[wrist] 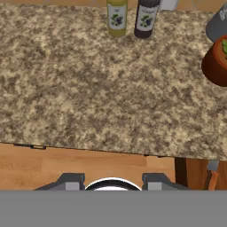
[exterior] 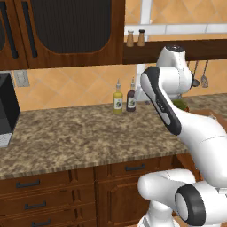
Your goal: Place the appropriate cutting tool for cutting the garlic skin on the cutting board.
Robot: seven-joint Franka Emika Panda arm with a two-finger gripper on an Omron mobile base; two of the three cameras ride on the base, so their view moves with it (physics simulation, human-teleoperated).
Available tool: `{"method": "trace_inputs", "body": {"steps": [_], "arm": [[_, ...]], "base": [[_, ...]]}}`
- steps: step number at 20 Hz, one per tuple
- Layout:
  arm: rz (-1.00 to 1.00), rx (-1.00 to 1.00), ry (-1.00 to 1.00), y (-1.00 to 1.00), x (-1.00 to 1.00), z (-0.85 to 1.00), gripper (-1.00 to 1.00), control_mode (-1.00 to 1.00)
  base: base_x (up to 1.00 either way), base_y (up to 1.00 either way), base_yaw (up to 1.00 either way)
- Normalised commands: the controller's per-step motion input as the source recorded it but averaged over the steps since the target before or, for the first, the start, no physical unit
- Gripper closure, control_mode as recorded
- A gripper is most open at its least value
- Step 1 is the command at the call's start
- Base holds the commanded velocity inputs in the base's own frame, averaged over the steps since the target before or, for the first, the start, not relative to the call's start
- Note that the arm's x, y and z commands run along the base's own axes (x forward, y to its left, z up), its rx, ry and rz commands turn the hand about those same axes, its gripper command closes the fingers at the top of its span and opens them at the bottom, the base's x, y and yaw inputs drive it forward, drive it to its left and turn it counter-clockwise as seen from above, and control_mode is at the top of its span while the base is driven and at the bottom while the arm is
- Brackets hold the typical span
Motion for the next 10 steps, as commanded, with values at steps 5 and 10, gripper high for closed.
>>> {"method": "trace_inputs", "body": {"steps": [5,10], "arm": [[0.00,0.00,0.00,-0.23,-0.26,-0.21,-1.00,-1.00],[0.00,0.08,0.00,-0.99,-0.59,-0.46,-1.00,-1.00]], "base": [[0.00,0.00,0.00],[0.00,0.00,0.00]]}}
